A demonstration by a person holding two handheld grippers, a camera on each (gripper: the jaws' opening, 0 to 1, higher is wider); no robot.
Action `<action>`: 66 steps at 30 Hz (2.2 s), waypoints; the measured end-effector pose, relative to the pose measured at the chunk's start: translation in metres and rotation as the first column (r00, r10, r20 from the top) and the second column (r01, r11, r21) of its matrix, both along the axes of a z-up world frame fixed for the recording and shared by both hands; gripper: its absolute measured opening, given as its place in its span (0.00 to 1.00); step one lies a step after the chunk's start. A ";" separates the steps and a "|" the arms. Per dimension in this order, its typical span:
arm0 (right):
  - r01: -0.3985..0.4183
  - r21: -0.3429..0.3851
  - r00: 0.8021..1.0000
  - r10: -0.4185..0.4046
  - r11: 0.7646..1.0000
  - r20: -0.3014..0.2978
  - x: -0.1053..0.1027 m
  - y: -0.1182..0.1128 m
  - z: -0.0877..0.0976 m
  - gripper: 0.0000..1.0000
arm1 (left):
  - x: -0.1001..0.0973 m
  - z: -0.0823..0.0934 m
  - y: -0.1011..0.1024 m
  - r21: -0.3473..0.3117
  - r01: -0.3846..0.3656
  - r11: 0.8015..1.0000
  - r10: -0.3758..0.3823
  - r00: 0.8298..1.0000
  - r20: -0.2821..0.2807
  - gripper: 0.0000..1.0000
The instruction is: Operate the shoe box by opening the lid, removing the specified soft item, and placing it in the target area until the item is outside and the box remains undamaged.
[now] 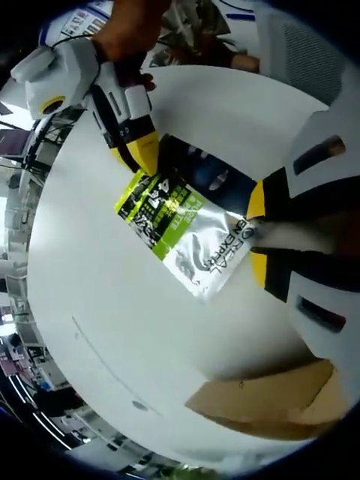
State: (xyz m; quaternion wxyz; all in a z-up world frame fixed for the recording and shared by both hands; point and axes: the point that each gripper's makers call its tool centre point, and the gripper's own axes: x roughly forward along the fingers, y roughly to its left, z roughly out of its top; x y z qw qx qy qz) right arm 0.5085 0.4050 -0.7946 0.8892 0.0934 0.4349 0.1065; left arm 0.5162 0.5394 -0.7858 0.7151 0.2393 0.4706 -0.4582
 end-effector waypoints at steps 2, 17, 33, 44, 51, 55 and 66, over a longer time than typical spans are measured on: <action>0.006 0.003 1.000 -0.006 1.000 0.002 -0.002 -0.001 0.004 0.18 | 0.001 0.008 0.001 -0.028 -0.006 1.000 0.006 1.000 0.017 0.11; 0.096 -0.003 0.991 -0.096 0.995 0.094 -0.056 0.013 0.054 0.21 | -0.004 0.087 0.030 -0.188 -0.030 0.982 0.054 0.990 0.126 0.22; 0.100 -0.034 0.987 -0.094 0.994 0.132 -0.080 0.061 0.098 0.20 | -0.033 0.111 0.125 -0.192 -0.111 0.975 0.138 0.981 0.133 0.24; 0.023 -0.038 0.991 -0.017 0.999 0.131 -0.082 0.129 0.109 0.19 | -0.038 0.111 0.207 -0.180 -0.215 0.960 0.241 0.960 0.139 0.27; -0.031 -0.045 0.991 0.036 0.999 0.128 -0.079 0.168 0.113 0.19 | -0.038 0.113 0.252 -0.185 -0.278 0.943 0.305 0.942 0.141 0.28; -0.052 -0.051 0.990 0.058 0.997 0.129 -0.077 0.185 0.116 0.19 | -0.038 0.114 0.273 -0.194 -0.297 0.935 0.328 0.932 0.153 0.28; -0.124 -0.067 0.982 0.132 0.990 0.135 -0.066 0.233 0.125 0.19 | -0.044 0.112 0.324 -0.201 -0.362 0.910 0.392 0.909 0.139 0.27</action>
